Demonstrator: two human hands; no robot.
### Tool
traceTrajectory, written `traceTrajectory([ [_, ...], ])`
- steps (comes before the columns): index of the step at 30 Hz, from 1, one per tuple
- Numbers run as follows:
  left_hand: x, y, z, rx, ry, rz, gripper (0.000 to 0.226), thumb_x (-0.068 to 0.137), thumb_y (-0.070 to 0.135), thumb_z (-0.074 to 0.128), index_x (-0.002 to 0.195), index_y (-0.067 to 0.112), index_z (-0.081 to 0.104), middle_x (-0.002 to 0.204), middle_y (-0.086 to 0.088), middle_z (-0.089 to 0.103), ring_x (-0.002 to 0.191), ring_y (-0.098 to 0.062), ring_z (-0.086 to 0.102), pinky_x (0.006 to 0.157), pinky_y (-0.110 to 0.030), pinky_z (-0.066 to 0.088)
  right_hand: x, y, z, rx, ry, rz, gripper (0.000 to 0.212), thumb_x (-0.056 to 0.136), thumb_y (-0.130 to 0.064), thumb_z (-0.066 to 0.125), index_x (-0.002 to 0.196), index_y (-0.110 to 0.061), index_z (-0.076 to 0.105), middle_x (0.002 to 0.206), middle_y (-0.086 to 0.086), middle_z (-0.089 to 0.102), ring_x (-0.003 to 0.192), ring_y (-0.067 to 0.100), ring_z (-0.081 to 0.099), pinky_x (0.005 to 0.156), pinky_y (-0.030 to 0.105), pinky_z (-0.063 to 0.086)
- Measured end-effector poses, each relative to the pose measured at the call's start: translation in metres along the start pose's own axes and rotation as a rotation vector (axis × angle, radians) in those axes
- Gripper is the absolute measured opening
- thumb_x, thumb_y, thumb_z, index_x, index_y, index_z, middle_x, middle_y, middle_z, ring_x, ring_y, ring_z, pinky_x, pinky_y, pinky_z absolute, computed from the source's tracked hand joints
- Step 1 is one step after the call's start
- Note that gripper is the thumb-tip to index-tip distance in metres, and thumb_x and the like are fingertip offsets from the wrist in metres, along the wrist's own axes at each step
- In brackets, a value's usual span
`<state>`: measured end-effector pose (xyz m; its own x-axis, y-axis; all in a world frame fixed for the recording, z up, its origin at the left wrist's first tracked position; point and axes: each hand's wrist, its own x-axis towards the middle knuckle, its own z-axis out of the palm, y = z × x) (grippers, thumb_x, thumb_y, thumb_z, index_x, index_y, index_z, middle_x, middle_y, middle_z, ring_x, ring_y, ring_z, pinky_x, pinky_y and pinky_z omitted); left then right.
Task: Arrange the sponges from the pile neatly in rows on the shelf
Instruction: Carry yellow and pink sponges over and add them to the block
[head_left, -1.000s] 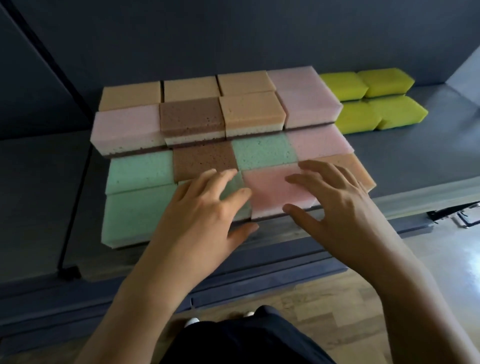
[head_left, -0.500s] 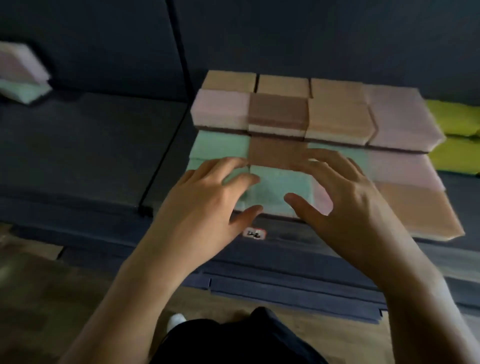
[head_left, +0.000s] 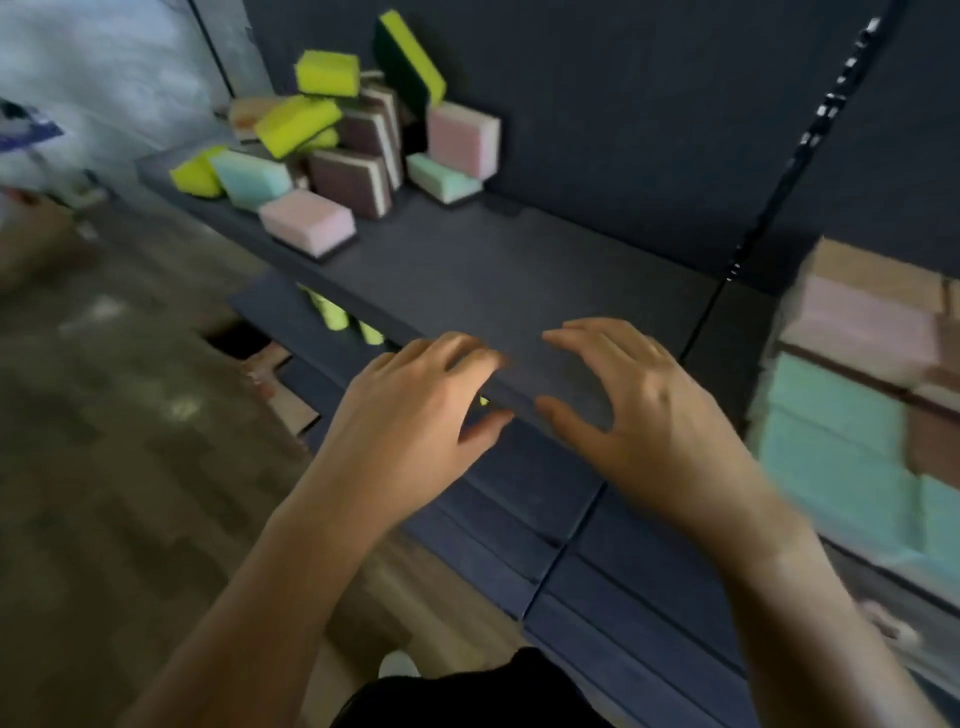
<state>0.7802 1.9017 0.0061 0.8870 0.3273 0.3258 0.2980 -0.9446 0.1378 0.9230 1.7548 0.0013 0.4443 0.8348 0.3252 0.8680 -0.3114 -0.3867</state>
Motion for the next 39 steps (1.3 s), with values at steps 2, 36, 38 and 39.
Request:
traceTrajectory([
  [2,0.005,-0.036,-0.006,0.041,0.033,-0.032,0.035,0.085,0.043,0.065,0.113,0.022,0.063,0.108,0.007,0.065,0.093,-0.017,0.065,0.07,-0.032,0.05,0.033,-0.023,0.017,-0.002,0.011,-0.024,0.051,0.089,-0.046,0.059,0.135,-0.023,0.053,0.135,-0.006,0.052,0.121,0.019,0.053,0.092,0.037,0.047],
  [36,0.112,-0.302,-0.01,0.052,0.13,-0.282,0.038,0.089,0.043,0.056,0.124,0.027,0.057,0.117,0.009,0.06,0.105,-0.014,0.058,0.079,-0.029,0.046,0.316,-0.105,0.187,-0.015,-0.191,0.008,0.058,0.088,-0.055,0.059,0.133,-0.019,0.051,0.123,0.008,0.053,0.11,0.032,0.051,0.086,0.043,0.049],
  [38,0.126,-0.311,-0.008,0.022,0.158,-0.25,0.039,0.09,0.043,0.057,0.125,0.026,0.057,0.118,0.008,0.06,0.104,-0.015,0.058,0.079,-0.03,0.046,0.307,-0.102,0.169,-0.007,-0.139,0.024,0.057,0.086,-0.052,0.061,0.134,-0.023,0.051,0.127,0.003,0.051,0.11,0.027,0.05,0.087,0.04,0.049],
  [39,0.134,-0.317,-0.007,0.006,0.169,-0.238,0.04,0.089,0.043,0.059,0.125,0.025,0.056,0.119,0.007,0.059,0.105,-0.017,0.058,0.079,-0.032,0.047,0.303,-0.1,0.16,-0.018,-0.12,0.028,0.057,0.085,-0.049,0.063,0.135,-0.025,0.05,0.129,-0.001,0.049,0.111,0.024,0.049,0.087,0.038,0.049],
])
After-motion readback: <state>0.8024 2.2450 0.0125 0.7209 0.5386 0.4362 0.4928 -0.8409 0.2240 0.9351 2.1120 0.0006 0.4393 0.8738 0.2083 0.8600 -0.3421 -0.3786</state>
